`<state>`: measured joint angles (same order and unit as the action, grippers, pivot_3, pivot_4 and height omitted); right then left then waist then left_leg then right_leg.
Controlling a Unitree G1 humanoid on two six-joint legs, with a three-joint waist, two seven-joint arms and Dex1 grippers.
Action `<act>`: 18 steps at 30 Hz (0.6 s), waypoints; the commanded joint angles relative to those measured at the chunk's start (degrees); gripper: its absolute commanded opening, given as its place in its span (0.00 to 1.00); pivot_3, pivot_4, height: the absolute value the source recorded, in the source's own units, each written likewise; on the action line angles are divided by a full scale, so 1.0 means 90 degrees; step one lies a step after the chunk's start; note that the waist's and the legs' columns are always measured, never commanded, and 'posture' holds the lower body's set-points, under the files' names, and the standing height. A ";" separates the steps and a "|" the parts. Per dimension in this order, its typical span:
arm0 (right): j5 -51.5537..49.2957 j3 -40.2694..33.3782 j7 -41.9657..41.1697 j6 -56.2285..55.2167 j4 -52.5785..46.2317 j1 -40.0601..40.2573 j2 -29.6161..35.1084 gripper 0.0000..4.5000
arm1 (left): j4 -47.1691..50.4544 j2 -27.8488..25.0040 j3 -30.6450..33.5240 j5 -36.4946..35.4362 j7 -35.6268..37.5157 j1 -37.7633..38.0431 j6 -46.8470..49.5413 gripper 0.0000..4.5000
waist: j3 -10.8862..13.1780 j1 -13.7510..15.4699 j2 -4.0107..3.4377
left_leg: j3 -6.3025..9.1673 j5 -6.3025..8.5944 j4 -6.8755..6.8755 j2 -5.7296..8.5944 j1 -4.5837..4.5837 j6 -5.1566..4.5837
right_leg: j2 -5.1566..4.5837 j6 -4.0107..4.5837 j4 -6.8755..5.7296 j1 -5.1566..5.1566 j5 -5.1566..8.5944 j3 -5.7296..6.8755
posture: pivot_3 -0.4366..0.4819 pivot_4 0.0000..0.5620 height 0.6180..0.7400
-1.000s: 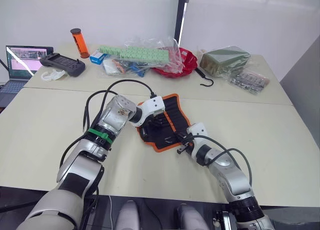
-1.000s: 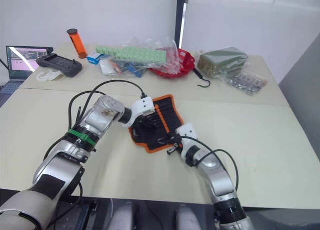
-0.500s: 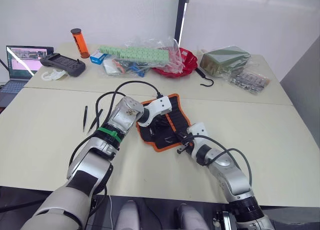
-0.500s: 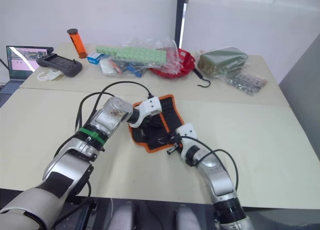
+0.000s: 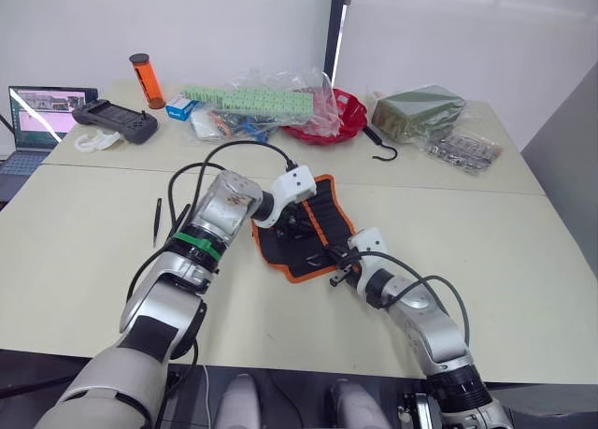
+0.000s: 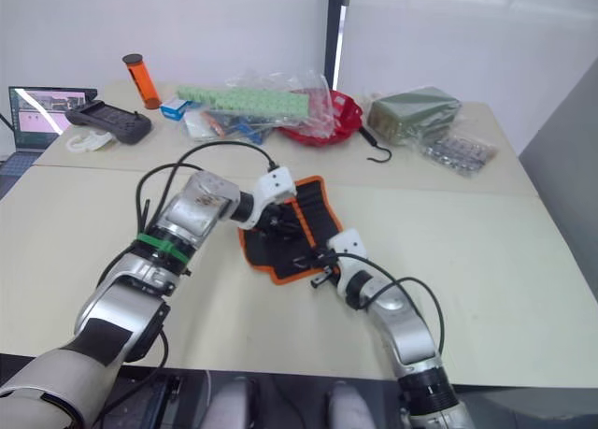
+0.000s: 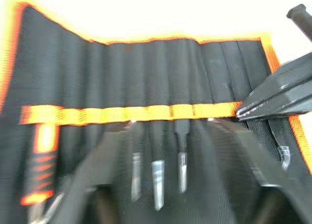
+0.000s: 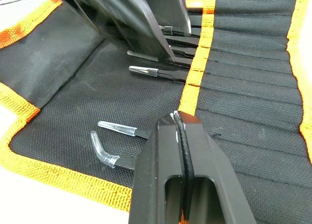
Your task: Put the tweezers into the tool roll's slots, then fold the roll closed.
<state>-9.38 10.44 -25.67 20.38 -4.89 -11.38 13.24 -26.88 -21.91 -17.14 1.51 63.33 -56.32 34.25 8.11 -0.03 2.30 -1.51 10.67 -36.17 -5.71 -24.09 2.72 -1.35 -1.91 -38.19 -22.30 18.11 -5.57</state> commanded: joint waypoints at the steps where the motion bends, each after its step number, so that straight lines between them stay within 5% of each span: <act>1: 0.0099 0.0017 -0.0027 0.0194 0.0350 0.0101 0.0067 0.00 | 0.0990 -0.0271 0.0476 -0.0424 -0.0073 0.0261 0.0700 0.94 | 0.0000 -0.0016 -0.0001 | 0.0001 0.0000 0.0000 0.0000 0.0000 0.0000 | 0.0001 0.0000 0.0000 0.0000 0.0000 -0.0001 | 0.48 0.27 0.97; 2: 0.0102 0.0026 -0.0044 0.0186 0.0375 0.0086 0.0062 0.00 | 0.1207 -0.0359 0.0663 -0.0559 -0.0125 0.0355 0.0903 0.99 | 0.0000 -0.0017 -0.0001 | 0.0001 0.0000 0.0000 0.0000 0.0000 0.0000 | 0.0001 -0.0001 -0.0001 0.0000 0.0000 -0.0001 | 0.48 0.27 0.97; 10: 0.0151 0.0103 -0.0221 0.0064 0.0703 -0.0109 0.0046 0.00 | 0.1864 -0.1364 0.2414 -0.0985 -0.1250 0.1561 0.0860 0.99 | 0.0000 -0.0108 -0.0003 | 0.0011 -0.0001 -0.0002 -0.0001 0.0008 0.0000 | 0.0004 0.0000 -0.0023 0.0000 0.0001 -0.0002 | 0.48 0.27 0.97; 18: 0.0207 0.0152 -0.0334 -0.0199 0.1140 -0.0292 0.0010 0.00 | 0.3032 -0.2252 0.4835 -0.1394 -0.2183 0.4061 0.0683 0.99 | -0.0001 -0.0134 0.0001 | 0.0005 -0.0001 0.0012 -0.0004 0.0037 0.0001 | 0.0000 0.0005 -0.0035 0.0007 0.0003 -0.0004 | 0.48 0.27 0.97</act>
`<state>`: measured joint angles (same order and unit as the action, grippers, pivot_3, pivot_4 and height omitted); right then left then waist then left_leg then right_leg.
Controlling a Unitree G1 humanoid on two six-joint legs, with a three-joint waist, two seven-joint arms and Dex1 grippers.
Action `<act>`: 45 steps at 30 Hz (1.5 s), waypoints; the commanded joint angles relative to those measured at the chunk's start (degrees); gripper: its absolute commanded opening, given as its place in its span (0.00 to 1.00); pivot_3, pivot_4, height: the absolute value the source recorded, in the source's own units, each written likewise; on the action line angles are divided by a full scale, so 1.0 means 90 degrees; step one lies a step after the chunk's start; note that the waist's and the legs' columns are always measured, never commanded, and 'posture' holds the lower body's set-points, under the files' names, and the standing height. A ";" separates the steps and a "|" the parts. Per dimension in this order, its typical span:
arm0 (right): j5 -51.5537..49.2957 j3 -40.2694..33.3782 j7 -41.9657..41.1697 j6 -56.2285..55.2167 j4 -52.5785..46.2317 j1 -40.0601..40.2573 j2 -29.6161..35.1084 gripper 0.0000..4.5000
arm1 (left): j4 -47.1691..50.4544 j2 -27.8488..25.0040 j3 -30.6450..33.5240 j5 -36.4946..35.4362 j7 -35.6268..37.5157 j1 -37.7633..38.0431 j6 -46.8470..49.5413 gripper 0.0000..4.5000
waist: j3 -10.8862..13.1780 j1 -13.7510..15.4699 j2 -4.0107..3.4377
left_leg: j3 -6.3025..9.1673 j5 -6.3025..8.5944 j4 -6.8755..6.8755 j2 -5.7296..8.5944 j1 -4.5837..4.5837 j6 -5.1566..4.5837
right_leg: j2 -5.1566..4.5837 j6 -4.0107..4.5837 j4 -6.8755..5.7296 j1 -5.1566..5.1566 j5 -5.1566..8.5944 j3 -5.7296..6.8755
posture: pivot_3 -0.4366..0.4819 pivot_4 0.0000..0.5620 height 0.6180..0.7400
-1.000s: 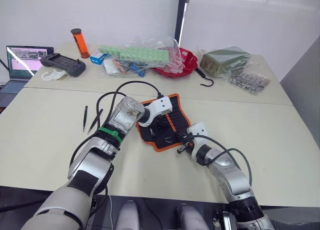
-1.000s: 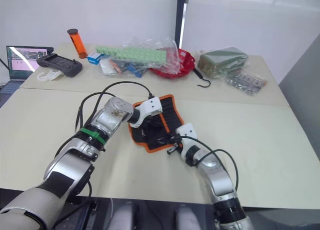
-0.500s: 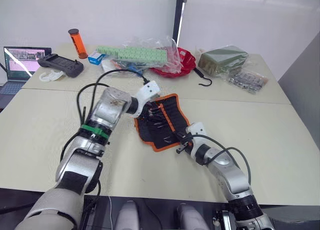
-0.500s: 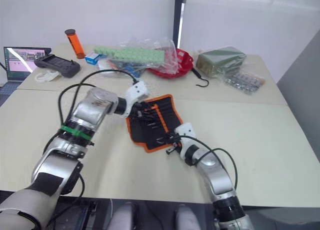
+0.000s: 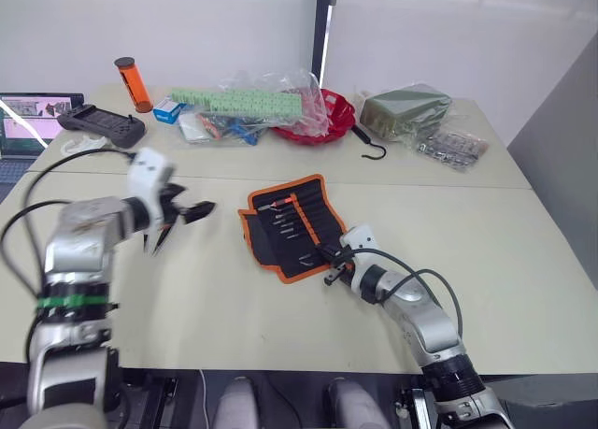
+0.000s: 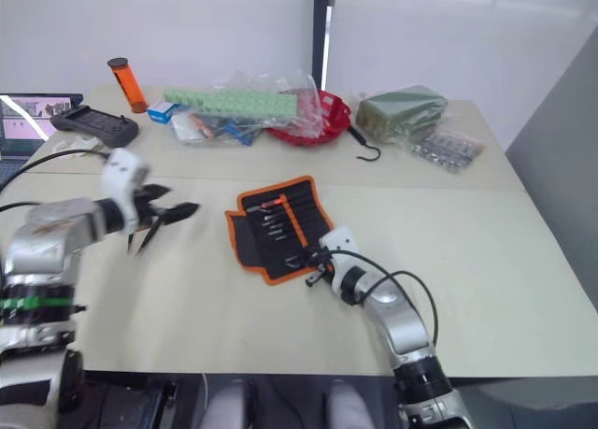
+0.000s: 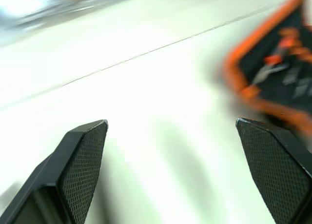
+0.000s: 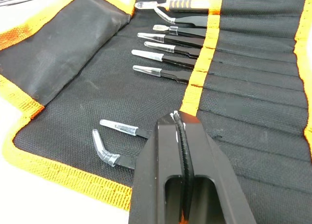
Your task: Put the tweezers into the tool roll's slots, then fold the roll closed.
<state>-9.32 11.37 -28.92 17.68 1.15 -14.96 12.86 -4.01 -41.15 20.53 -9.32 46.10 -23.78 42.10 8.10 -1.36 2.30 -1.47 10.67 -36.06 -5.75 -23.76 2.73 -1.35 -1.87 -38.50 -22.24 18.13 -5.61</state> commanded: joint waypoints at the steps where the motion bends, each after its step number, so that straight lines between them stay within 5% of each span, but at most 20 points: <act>1: 0.0205 0.0053 0.0020 0.0068 0.0511 0.0095 0.0046 0.00 | 0.0572 -0.0093 0.0867 -0.0244 -0.0370 0.0678 -0.0207 0.99 | -0.0001 0.0043 0.0002 | -0.0002 0.0000 -0.0001 0.0000 0.0002 0.0001 | -0.0002 0.0001 0.0000 0.0002 0.0000 0.0000 | 0.48 0.27 0.97; 10: 0.0217 0.0120 -0.0143 -0.0015 0.0690 0.0013 0.0053 0.00 | 0.1687 0.0657 0.2328 -0.0937 -0.1449 0.2085 0.0312 0.99 | -0.0029 0.0051 0.0047 | -0.0009 -0.0007 0.0007 -0.0002 0.0012 0.0002 | -0.0007 0.0007 -0.0004 0.0004 0.0003 0.0002 | 0.48 0.27 0.97; 25: 0.0229 0.0214 -0.0315 -0.0002 0.0743 -0.0013 0.0068 0.00 | 0.2465 0.1086 0.2474 -0.1457 -0.1995 0.3321 0.0112 0.99 | -0.0041 0.0022 0.0066 | -0.0016 -0.0005 0.0022 -0.0007 0.0034 0.0004 | -0.0010 0.0023 -0.0002 0.0007 0.0010 -0.0001 | 0.48 0.27 0.97; 34: 0.0221 0.0176 -0.0264 0.0044 0.0646 0.0050 0.0089 0.00 | 0.2182 0.0779 0.2314 -0.1680 -0.1789 0.3248 -0.0142 0.99 | -0.0041 0.0021 0.0065 | -0.0020 -0.0005 0.0030 -0.0008 0.0037 0.0005 | -0.0012 0.0030 0.0000 0.0006 0.0014 -0.0001 | 0.48 0.27 0.97; 45: 0.0195 0.0075 0.0018 0.0083 0.0436 0.0256 0.0031 0.00 | 0.0607 0.0040 0.1252 -0.1606 -0.1496 0.1743 -0.0370 0.99 | -0.0041 0.0035 0.0066 | -0.0024 -0.0004 0.0035 -0.0007 0.0032 0.0006 | -0.0011 0.0031 0.0005 0.0002 0.0015 -0.0001 | 0.48 0.27 0.97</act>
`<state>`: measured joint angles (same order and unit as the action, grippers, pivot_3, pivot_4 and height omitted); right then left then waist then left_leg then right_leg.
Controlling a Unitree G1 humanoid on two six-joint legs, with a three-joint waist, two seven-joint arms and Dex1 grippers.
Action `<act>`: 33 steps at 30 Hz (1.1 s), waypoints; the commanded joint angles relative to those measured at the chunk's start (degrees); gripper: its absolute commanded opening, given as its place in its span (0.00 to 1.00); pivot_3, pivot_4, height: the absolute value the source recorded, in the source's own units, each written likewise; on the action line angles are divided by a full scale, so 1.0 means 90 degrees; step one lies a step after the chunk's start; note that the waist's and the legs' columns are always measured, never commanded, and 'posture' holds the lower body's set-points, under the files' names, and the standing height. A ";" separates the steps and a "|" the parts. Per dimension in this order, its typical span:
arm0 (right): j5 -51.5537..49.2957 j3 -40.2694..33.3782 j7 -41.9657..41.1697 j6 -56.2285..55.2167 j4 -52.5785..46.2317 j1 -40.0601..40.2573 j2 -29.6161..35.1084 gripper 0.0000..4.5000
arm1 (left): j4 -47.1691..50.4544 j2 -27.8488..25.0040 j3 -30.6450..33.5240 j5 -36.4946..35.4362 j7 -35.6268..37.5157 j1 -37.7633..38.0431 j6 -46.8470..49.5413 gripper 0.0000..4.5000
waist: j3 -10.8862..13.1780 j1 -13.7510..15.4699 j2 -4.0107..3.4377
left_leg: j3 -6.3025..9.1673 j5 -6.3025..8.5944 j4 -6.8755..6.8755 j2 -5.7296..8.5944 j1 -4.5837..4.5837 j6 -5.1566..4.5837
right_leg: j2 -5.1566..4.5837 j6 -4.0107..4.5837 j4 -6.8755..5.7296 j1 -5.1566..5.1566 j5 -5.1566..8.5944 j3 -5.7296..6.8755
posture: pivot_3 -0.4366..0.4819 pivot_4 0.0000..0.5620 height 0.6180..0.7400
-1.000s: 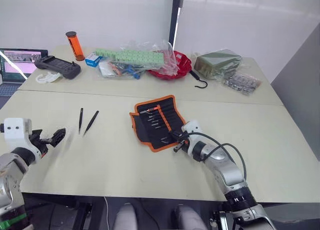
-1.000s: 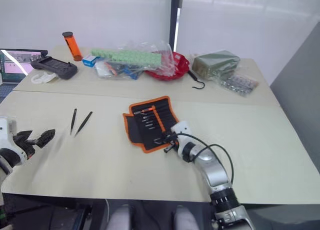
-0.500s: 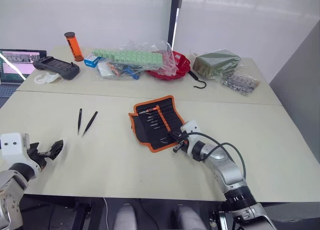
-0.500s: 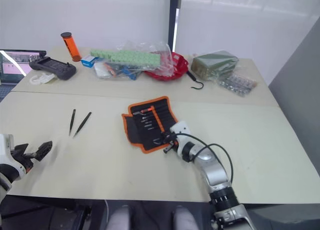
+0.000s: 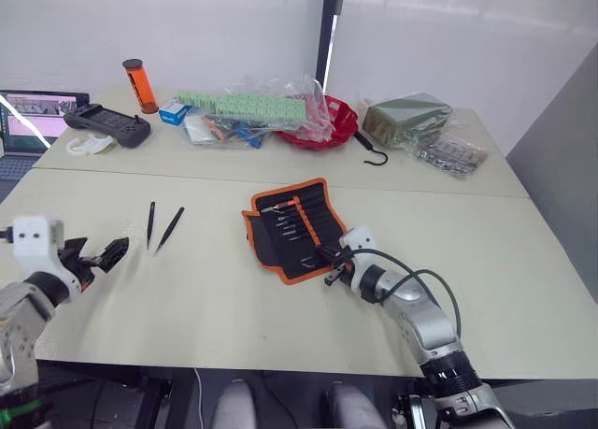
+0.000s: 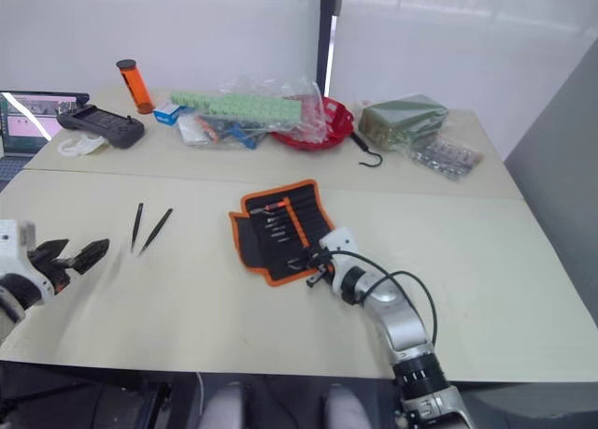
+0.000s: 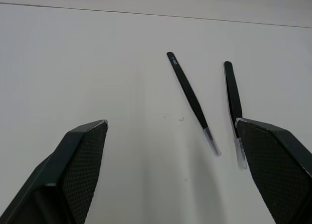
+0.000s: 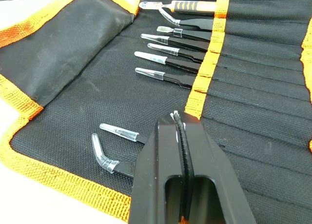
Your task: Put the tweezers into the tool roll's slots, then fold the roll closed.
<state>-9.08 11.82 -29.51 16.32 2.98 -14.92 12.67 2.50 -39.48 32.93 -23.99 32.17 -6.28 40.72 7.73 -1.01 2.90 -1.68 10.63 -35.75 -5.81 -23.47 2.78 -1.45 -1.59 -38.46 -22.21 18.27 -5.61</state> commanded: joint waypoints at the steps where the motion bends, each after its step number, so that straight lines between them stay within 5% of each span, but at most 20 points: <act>1: 0.0167 0.0021 0.0100 0.0235 0.0214 0.0273 0.0054 0.00 | -0.0242 -0.0193 -0.0288 0.0096 0.0065 -0.0312 -0.0250 0.99 | 0.0000 -0.0006 0.0001 | 0.0000 0.0000 0.0001 0.0000 -0.0001 0.0000 | 0.0000 0.0000 0.0001 -0.0001 0.0000 0.0000 | 0.48 0.27 0.97; 7: 0.0167 0.0009 0.0177 0.0231 0.0194 0.0271 0.0014 0.00 | -0.1399 -0.0300 -0.1215 0.0717 -0.0134 -0.1091 -0.0482 0.99 | 0.0000 0.0022 0.0000 | 0.0000 0.0001 0.0001 0.0000 0.0001 0.0001 | 0.0003 -0.0001 0.0001 0.0000 0.0000 0.0003 | 0.48 0.27 0.97; 16: 0.0172 -0.0029 0.0204 0.0203 0.0217 0.0243 0.0032 0.00 | -0.2060 -0.0042 -0.1646 0.0938 -0.0297 -0.1581 -0.0821 0.99 | -0.0003 0.0018 0.0005 | 0.0000 0.0000 0.0001 -0.0001 -0.0002 0.0001 | 0.0005 -0.0002 -0.0001 -0.0001 0.0000 0.0002 | 0.48 0.27 0.97; 30: 0.0173 -0.0040 0.0191 0.0220 0.0218 0.0232 0.0060 0.00 | -0.2307 -0.0059 -0.1468 0.0896 -0.0510 -0.1566 -0.0967 0.01 | -0.0004 0.0016 0.0007 | 0.0000 0.0000 0.0000 -0.0001 0.0001 0.0001 | 0.0005 -0.0003 -0.0002 0.0001 -0.0001 0.0001 | 0.48 0.27 0.97; 33: 0.0171 -0.0032 0.0171 0.0213 0.0247 0.0214 0.0062 0.00 | -0.2271 -0.0141 -0.1290 0.0867 -0.0542 -0.1508 -0.1023 0.01 | -0.0004 0.0010 0.0007 | -0.0001 0.0000 0.0000 -0.0001 0.0001 0.0001 | 0.0005 -0.0003 -0.0002 0.0001 -0.0001 0.0001 | 0.48 0.27 0.97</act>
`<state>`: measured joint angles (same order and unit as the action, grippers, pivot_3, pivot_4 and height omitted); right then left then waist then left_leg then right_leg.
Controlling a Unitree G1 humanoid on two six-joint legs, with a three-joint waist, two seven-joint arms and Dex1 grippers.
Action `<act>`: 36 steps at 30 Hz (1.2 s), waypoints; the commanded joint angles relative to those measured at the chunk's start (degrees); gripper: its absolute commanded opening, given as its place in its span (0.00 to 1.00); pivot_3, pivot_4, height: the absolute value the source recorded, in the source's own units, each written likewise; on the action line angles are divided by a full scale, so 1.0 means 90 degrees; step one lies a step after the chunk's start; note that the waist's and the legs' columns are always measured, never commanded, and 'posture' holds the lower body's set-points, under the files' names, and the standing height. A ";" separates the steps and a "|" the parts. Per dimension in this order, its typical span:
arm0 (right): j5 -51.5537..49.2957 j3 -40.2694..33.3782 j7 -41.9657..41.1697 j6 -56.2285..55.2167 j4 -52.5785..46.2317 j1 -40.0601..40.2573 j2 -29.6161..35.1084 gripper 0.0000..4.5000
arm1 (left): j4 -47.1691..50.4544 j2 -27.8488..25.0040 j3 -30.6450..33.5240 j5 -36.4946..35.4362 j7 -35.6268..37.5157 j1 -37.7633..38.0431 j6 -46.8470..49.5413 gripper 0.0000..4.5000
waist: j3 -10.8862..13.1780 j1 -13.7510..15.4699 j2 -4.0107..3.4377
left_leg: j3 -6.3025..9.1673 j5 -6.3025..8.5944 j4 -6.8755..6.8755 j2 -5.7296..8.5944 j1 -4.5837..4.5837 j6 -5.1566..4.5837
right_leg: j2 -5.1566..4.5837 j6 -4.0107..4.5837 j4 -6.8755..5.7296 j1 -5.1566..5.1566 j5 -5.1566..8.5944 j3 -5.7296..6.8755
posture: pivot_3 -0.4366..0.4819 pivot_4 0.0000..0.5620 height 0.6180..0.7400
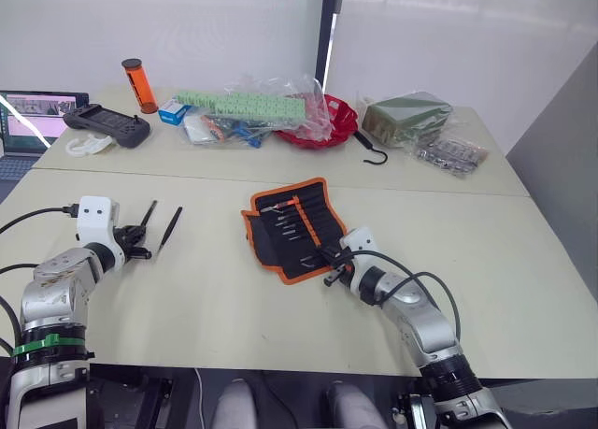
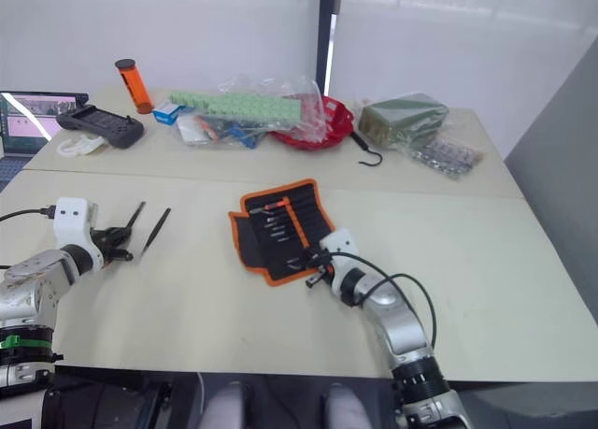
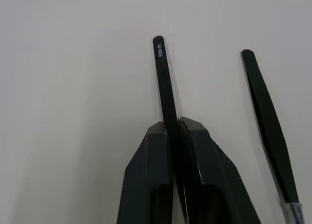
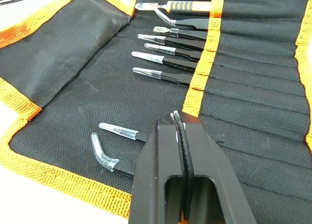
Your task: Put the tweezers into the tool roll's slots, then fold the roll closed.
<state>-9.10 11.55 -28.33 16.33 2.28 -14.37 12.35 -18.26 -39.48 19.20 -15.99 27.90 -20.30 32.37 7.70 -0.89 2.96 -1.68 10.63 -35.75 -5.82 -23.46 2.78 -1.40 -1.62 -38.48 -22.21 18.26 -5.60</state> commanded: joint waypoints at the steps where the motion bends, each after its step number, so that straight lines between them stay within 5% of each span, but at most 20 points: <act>1: 0.0172 -0.0001 0.0036 0.0210 0.0334 0.0146 0.0097 0.00 | 0.0067 -0.0161 0.0306 -0.0042 -0.0076 0.0068 -0.0114 0.01 | 0.0000 -0.0005 0.0000 | 0.0000 0.0000 0.0000 0.0000 0.0000 0.0000 | 0.0000 0.0000 0.0000 0.0000 0.0000 0.0000 | 0.48 0.27 0.97; 12: 0.0171 -0.0020 0.0005 0.0194 0.0426 0.0086 0.0106 0.00 | 0.1035 -0.0708 0.0604 -0.0548 0.0783 -0.0176 -0.0316 0.01 | 0.0006 0.0025 0.0003 | 0.0000 -0.0001 -0.0001 0.0000 -0.0002 0.0002 | -0.0004 0.0000 0.0001 0.0000 0.0000 0.0003 | 0.48 0.27 0.97; 21: 0.0167 -0.0122 0.0135 0.0210 0.0353 0.0147 0.0093 0.00 | 0.2377 -0.0746 -0.0906 -0.1225 0.2299 -0.1492 0.0430 0.01 | 0.0004 0.0011 0.0005 | -0.0003 -0.0001 -0.0002 0.0001 -0.0007 0.0002 | 0.0001 -0.0002 0.0002 -0.0001 0.0000 -0.0002 | 0.48 0.27 0.97; 36: 0.0151 -0.0349 0.0552 0.0335 -0.0184 0.0601 0.0090 0.00 | 0.2177 -0.0680 -0.3892 0.0151 0.4077 -0.2652 -0.0131 0.01 | 0.0041 0.0064 -0.0058 | 0.0001 -0.0002 -0.0013 0.0007 -0.0032 0.0001 | 0.0004 -0.0013 0.0015 -0.0008 0.0000 -0.0007 | 0.48 0.27 0.97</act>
<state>-9.16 10.48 -25.35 16.55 -1.33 -11.18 11.84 1.14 -45.28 -15.00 -16.68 63.36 -43.26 33.24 8.07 -0.31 2.44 -1.68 10.61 -35.87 -5.75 -23.79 2.79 -1.37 -1.74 -38.32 -22.30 18.26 -5.66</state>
